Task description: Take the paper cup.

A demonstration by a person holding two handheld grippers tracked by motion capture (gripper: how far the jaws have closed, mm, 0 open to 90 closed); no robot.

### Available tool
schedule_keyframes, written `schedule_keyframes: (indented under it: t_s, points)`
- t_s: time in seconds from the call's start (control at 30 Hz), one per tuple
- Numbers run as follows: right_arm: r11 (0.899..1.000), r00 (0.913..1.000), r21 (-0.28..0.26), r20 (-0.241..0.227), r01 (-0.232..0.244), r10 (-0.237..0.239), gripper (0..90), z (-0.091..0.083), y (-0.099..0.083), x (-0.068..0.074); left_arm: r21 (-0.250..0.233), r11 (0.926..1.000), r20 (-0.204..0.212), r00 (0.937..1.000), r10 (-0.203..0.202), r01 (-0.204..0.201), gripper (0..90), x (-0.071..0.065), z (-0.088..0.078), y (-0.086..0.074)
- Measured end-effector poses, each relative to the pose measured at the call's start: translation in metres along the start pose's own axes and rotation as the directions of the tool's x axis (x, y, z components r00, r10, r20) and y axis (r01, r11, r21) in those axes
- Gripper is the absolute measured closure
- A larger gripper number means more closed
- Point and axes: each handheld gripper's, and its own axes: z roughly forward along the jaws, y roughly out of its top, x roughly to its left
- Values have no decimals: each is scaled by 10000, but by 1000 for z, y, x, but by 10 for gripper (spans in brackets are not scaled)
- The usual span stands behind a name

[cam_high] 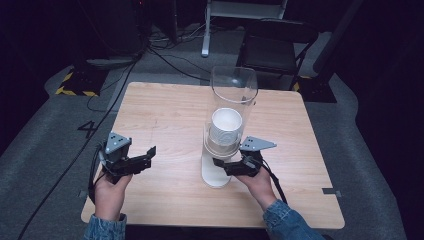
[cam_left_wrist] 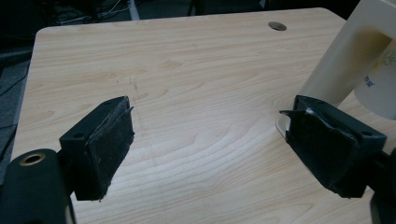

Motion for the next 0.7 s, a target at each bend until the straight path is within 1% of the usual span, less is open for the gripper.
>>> schedule_keyframes:
  t_s: [0.03,0.07,0.1,0.13,0.27,0.3,0.33,0.43,0.5,0.7]
  points:
    - [10000,10000,0,0,0,0,246,0,0,0,0,10000,0,10000,0,0,151,0,0,0]
    - [9996,9995,30,148,269,-270,256,4,-2,4,127,9999,-72,9999,115,-114,151,1,0,-1]
    - [9996,9995,30,148,269,-270,256,4,-2,4,127,9999,-72,9999,115,-114,151,1,0,-1]
    - [9986,9980,-150,392,509,-503,265,6,-3,7,185,9997,-130,9998,179,-176,151,2,0,-1]
    - [9975,9953,-451,818,552,-513,285,8,-5,9,209,9997,-109,9998,146,-143,151,2,0,-1]
    - [9975,9953,-451,818,552,-513,285,8,-5,9,209,9997,-109,9998,146,-143,151,2,0,-1]
    - [9967,9936,-495,959,647,-597,310,9,-6,10,237,9996,-93,9999,138,-136,151,1,1,-1]
    - [9946,9899,-557,1169,870,-801,323,10,-6,13,259,9996,-73,9999,133,-132,151,1,2,-2]
    - [9946,9895,-505,1179,902,-838,327,9,-6,13,263,9996,-65,9999,128,-126,151,1,2,-2]
    - [9960,9910,-449,1128,768,-714,334,9,-6,12,275,9995,-40,9999,141,-140,151,1,1,-1]
